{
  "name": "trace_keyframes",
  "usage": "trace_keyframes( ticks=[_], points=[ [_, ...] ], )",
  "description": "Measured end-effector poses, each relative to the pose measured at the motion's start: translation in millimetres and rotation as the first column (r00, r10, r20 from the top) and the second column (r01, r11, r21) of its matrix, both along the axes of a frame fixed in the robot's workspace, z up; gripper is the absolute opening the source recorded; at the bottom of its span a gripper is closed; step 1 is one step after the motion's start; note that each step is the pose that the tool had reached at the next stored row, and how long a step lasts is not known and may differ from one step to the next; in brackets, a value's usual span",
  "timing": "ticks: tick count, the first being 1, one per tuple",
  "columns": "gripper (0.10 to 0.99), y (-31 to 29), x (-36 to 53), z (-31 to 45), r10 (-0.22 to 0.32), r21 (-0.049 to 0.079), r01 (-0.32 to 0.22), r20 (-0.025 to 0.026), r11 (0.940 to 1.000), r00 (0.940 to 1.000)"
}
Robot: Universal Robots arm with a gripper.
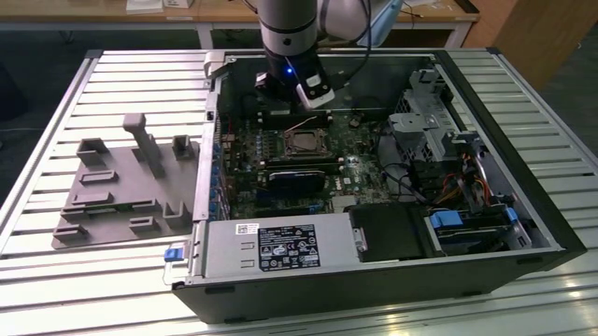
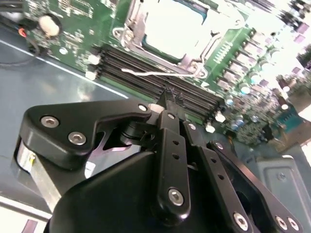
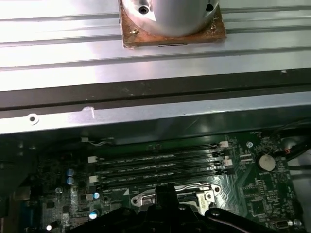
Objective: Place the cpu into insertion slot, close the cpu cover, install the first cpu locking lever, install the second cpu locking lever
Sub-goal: 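Install the first cpu locking lever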
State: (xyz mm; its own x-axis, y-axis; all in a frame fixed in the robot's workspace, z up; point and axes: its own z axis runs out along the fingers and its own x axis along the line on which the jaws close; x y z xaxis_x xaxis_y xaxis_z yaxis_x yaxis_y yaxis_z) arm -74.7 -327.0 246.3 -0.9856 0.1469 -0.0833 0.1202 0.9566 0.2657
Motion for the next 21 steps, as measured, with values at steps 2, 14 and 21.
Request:
trace_keyframes(
  ticks=[2, 14, 21],
  points=[
    [0.102, 0.0, 0.0, -0.2, -0.006, -0.006, 0.006, 0.0138, 1.0000, 0.9999],
    [0.102, 0.0, 0.0, -6.2, -0.111, -0.020, 0.112, 0.0347, 0.9935, 0.9932],
    [0.102, 0.2, 0.0, -15.2, -0.127, -0.020, 0.128, 0.0354, 0.9916, 0.9912]
  ],
)
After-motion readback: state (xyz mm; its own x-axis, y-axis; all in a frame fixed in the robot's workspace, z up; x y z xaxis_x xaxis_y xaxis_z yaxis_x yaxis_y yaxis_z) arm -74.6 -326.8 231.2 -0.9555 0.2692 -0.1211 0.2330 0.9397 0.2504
